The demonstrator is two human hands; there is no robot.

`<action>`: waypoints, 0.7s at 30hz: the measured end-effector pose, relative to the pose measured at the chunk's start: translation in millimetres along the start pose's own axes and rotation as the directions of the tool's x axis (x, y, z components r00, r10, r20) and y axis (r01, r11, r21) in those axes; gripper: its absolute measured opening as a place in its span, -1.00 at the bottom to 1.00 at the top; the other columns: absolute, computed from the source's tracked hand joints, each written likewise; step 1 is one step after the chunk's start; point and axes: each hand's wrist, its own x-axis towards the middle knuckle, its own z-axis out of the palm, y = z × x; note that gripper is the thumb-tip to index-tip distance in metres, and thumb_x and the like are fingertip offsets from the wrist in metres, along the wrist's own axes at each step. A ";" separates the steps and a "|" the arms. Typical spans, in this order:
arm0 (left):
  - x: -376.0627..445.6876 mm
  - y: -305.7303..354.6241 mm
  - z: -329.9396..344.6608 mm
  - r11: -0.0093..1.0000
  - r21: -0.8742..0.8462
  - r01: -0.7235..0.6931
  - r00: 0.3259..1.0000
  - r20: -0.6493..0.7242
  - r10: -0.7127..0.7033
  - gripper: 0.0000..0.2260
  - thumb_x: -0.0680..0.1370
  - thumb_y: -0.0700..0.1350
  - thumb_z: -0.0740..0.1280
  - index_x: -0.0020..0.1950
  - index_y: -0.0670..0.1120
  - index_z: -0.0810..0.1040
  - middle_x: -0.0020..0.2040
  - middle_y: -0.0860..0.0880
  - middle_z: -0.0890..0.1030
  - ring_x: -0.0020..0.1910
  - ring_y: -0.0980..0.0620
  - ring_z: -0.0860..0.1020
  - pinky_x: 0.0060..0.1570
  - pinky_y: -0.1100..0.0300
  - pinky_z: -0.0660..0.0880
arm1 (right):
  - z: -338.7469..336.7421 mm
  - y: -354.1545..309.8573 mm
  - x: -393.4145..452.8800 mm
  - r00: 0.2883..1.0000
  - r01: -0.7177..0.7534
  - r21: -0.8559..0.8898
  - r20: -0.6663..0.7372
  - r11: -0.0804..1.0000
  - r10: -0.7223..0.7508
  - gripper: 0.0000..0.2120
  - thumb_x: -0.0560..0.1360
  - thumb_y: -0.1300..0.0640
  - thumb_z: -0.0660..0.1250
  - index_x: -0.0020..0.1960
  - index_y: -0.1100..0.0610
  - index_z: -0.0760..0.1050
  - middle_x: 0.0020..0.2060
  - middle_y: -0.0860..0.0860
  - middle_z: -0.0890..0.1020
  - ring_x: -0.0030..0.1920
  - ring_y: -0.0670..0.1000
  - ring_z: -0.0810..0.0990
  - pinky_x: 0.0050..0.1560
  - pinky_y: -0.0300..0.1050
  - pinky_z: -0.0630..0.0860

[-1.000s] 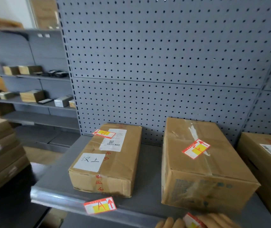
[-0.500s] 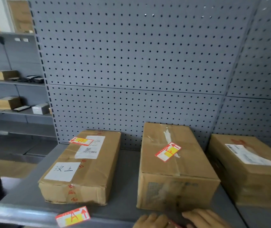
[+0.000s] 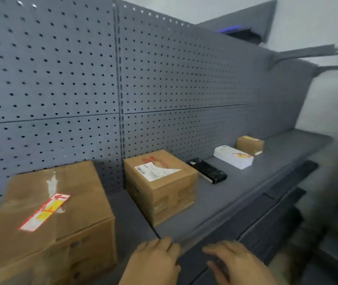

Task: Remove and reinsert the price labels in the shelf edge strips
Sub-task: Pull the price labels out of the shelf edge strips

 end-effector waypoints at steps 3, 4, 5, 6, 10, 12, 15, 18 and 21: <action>40.4 17.6 18.7 0.999 -0.017 0.046 0.992 0.115 -0.044 -0.65 0.62 0.04 0.12 0.41 0.08 0.27 0.36 0.04 0.34 0.36 0.03 0.31 0.30 0.17 0.25 | -5.3 41.1 -12.7 0.995 -0.097 0.154 0.037 0.983 0.092 -0.70 0.50 -0.10 0.29 0.23 -0.25 0.43 0.18 -0.31 0.48 0.23 -0.28 0.42 0.13 -0.50 0.30; 55.6 29.7 27.5 1.000 0.018 -0.022 0.995 0.103 0.020 -0.64 0.62 0.06 0.12 0.42 0.09 0.26 0.37 0.05 0.34 0.36 0.04 0.30 0.31 0.19 0.24 | -6.3 56.6 -16.7 0.989 -0.145 0.214 0.015 0.966 0.145 -0.70 0.55 -0.09 0.20 0.28 -0.25 0.38 0.25 -0.29 0.44 0.28 -0.24 0.37 0.16 -0.46 0.27; 70.3 39.2 37.4 0.998 0.022 -0.056 0.995 0.084 0.054 -0.63 0.62 0.07 0.11 0.42 0.09 0.26 0.38 0.06 0.33 0.37 0.05 0.30 0.32 0.19 0.23 | -8.1 74.2 -17.7 0.982 -0.186 0.212 0.018 0.959 0.186 -0.70 0.56 -0.10 0.17 0.29 -0.25 0.36 0.27 -0.27 0.43 0.30 -0.23 0.35 0.16 -0.44 0.26; 84.8 49.4 44.7 0.998 0.029 -0.054 0.994 0.099 0.051 -0.63 0.62 0.07 0.10 0.42 0.08 0.26 0.40 0.05 0.32 0.38 0.04 0.29 0.34 0.18 0.22 | -9.1 91.2 -19.1 0.978 -0.206 0.195 0.005 0.959 0.209 -0.69 0.56 -0.10 0.17 0.29 -0.25 0.36 0.28 -0.26 0.43 0.30 -0.21 0.34 0.17 -0.41 0.27; 152.3 84.1 73.3 0.998 0.054 -0.043 0.989 0.142 0.035 -0.62 0.62 0.05 0.08 0.43 0.03 0.25 0.41 0.04 0.30 0.39 0.04 0.26 0.38 0.16 0.20 | -13.7 164.5 -13.1 0.966 -0.256 0.192 0.070 0.947 0.247 -0.68 0.55 -0.08 0.19 0.30 -0.20 0.39 0.28 -0.18 0.47 0.30 -0.14 0.37 0.28 -0.27 0.35; 184.0 105.1 79.8 0.997 0.047 -0.058 0.989 0.136 0.051 -0.63 0.60 0.09 0.14 0.40 0.09 0.30 0.39 0.06 0.34 0.37 0.07 0.30 0.35 0.20 0.24 | -19.4 203.3 -10.2 0.968 -0.250 0.172 0.070 0.953 0.242 -0.68 0.56 -0.07 0.19 0.31 -0.19 0.38 0.29 -0.17 0.45 0.31 -0.13 0.35 0.27 -0.25 0.35; 225.1 133.5 89.6 0.997 0.017 -0.070 0.995 0.070 0.069 -0.66 0.59 0.08 0.18 0.36 0.09 0.35 0.31 0.06 0.40 0.30 0.09 0.37 0.21 0.23 0.31 | -28.1 253.7 -4.1 0.967 -0.253 0.136 0.044 0.958 0.249 -0.69 0.56 -0.05 0.19 0.30 -0.17 0.39 0.27 -0.18 0.46 0.30 -0.12 0.34 0.24 -0.23 0.36; 264.2 156.4 98.3 0.998 0.039 -0.045 0.996 0.076 0.042 -0.66 0.59 0.09 0.17 0.37 0.12 0.33 0.31 0.10 0.40 0.29 0.12 0.38 0.21 0.25 0.32 | -35.5 299.4 5.3 0.961 -0.276 0.146 0.072 0.950 0.268 -0.71 0.56 -0.03 0.20 0.28 -0.15 0.41 0.24 -0.14 0.49 0.28 -0.09 0.36 0.23 -0.18 0.40; 308.2 167.1 109.9 0.998 0.049 -0.050 0.995 0.090 0.046 -0.66 0.60 0.08 0.17 0.37 0.12 0.33 0.31 0.12 0.40 0.28 0.13 0.38 0.23 0.26 0.32 | -36.6 341.9 20.8 0.961 -0.277 0.154 0.069 0.948 0.269 -0.72 0.57 -0.03 0.20 0.28 -0.13 0.42 0.22 -0.13 0.50 0.26 -0.09 0.38 0.21 -0.18 0.41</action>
